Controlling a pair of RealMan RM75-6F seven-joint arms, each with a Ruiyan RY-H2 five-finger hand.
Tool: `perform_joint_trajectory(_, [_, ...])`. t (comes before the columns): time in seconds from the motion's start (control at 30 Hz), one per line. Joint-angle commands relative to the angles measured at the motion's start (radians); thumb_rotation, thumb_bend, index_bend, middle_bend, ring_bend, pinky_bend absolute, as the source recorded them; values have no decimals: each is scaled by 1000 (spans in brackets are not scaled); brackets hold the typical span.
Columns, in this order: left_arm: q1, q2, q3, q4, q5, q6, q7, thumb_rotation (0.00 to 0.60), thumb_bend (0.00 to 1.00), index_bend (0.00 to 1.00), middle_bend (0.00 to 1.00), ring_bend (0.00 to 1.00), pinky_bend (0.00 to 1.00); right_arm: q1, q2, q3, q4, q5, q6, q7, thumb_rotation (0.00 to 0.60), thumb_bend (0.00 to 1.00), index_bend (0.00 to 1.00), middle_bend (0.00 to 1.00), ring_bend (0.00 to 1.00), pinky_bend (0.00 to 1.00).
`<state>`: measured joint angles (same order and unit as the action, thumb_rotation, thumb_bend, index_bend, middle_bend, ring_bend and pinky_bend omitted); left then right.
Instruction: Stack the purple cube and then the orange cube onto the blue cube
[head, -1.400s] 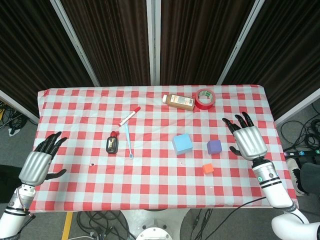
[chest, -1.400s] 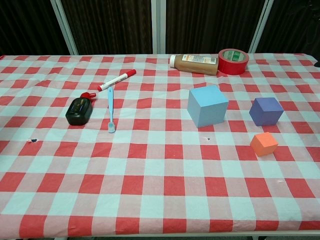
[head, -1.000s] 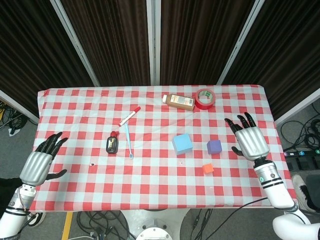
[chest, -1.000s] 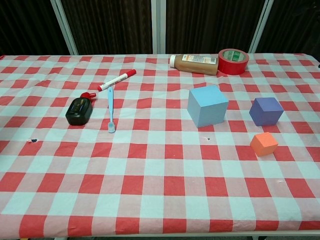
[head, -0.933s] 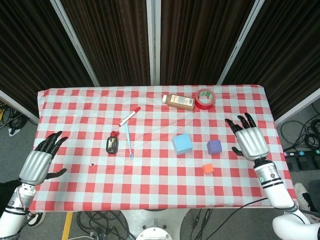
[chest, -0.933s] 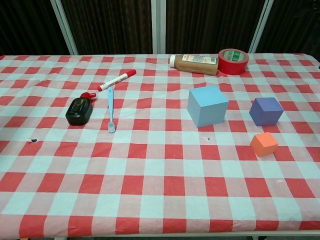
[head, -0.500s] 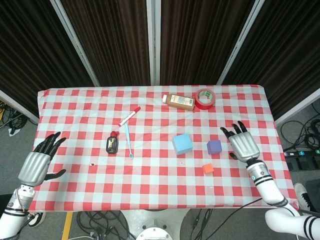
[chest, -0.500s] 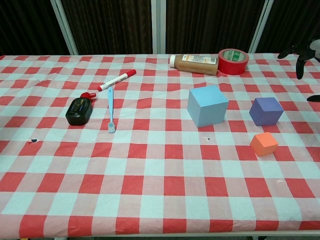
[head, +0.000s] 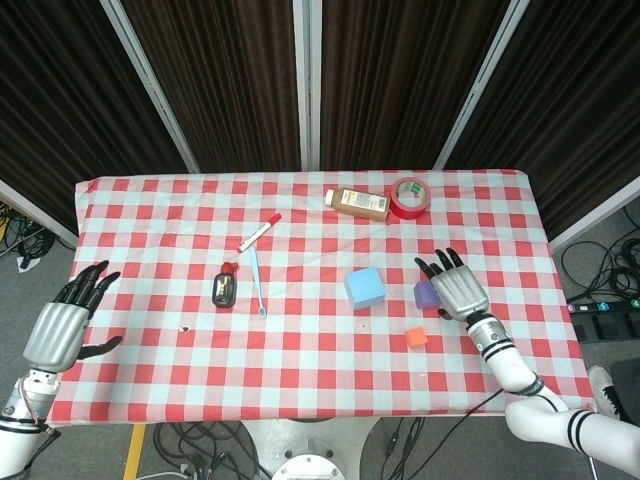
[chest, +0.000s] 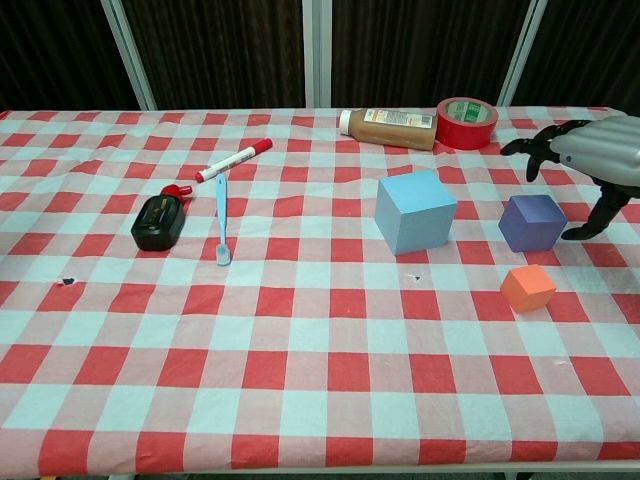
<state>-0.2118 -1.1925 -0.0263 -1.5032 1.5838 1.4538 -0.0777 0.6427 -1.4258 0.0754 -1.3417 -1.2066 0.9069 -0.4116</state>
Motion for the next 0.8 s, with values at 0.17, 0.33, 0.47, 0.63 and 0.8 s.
perform_joint_trajectory(0.17, [-2,-7,3,14,-1,-9,-5,600,161,153,122,65,210,11,-29,5,35,5,-12,-2,600,85,0,317,22,0])
perform_joint_trajectory(0.33, [-2,-8,3,20,-4,-13,-10,600,161,153,122,65,210,17,-48,10,54,12,-17,-1,600,90,0,355,65,0])
perform_joint_trajectory(0.47, [-1,-6,4,20,-3,-11,-12,600,161,154,122,65,210,17,-57,15,60,12,-10,4,600,105,0,391,117,0])
perform_joint_trajectory(0.63, [1,-3,6,19,0,-7,-14,600,161,154,122,65,210,11,-51,23,47,1,15,20,600,119,0,437,154,0])
perform_joint_trajectory(0.8, [4,-1,8,19,5,0,-23,600,160,154,122,65,210,6,-4,41,-16,-14,55,16,600,120,0,452,163,0])
